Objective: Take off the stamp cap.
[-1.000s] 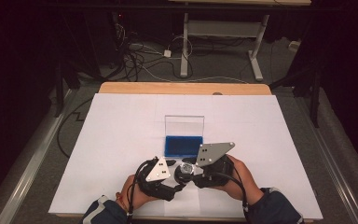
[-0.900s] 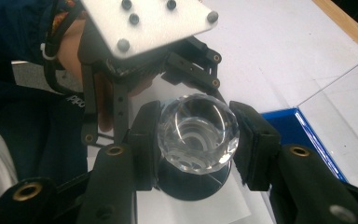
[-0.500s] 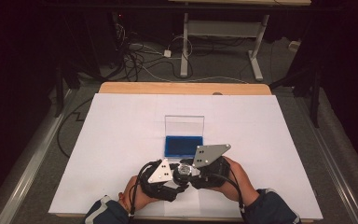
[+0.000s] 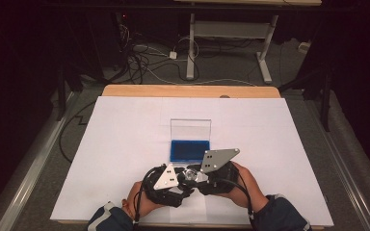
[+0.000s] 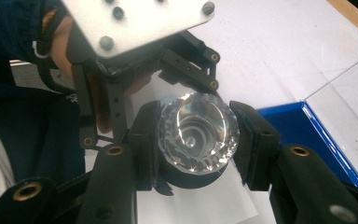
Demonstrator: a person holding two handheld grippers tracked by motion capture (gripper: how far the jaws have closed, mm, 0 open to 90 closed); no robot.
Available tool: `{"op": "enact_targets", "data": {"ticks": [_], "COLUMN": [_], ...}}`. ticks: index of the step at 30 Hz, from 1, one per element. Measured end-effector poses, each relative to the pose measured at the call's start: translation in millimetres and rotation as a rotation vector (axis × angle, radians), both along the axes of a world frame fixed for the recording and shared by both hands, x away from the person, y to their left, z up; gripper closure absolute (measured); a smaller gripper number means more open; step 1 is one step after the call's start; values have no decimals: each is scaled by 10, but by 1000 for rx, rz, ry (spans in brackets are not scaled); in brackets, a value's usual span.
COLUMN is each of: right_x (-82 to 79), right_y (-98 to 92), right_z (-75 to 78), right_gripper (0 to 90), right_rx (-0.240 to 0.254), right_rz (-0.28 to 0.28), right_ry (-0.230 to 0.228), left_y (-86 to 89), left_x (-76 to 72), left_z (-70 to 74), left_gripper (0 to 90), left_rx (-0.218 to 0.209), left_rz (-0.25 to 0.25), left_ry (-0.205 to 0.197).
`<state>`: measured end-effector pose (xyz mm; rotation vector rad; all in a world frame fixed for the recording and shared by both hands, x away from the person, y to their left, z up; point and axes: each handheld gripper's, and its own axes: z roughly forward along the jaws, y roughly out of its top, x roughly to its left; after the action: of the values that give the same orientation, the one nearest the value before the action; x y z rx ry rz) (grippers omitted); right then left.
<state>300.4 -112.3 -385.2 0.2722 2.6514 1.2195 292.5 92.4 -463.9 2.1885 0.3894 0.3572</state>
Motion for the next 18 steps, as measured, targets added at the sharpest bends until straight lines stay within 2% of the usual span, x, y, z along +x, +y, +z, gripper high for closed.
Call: {"op": "enact_targets", "data": {"ticks": [2,6,8,10,16,18], "right_x": [3,7,2,4,10,10], "right_y": [-4,-8,-5,-12,-32,-38], "right_z": [-3,-11,-12,-7,-5,-1], "right_gripper": [563,563,563,563,563,563], "right_rx": [3,3,0,4,18,24], "right_rz": [4,4,3,5,6,7], "right_ry": [1,7,-1,2,14,18], "left_y": [-1,11,20,24,35,26], "left_x": [-17,-41,-54,-61,-27,-25], "left_z": [8,23,31,36,20,8], "left_gripper": [268,303,352,353,355,355], "left_rx": [5,-14,-23,-27,-45,-31], "left_rz": [-2,-20,-30,-34,-52,-44], "left_ry": [-21,-32,-39,-41,7,10]}}
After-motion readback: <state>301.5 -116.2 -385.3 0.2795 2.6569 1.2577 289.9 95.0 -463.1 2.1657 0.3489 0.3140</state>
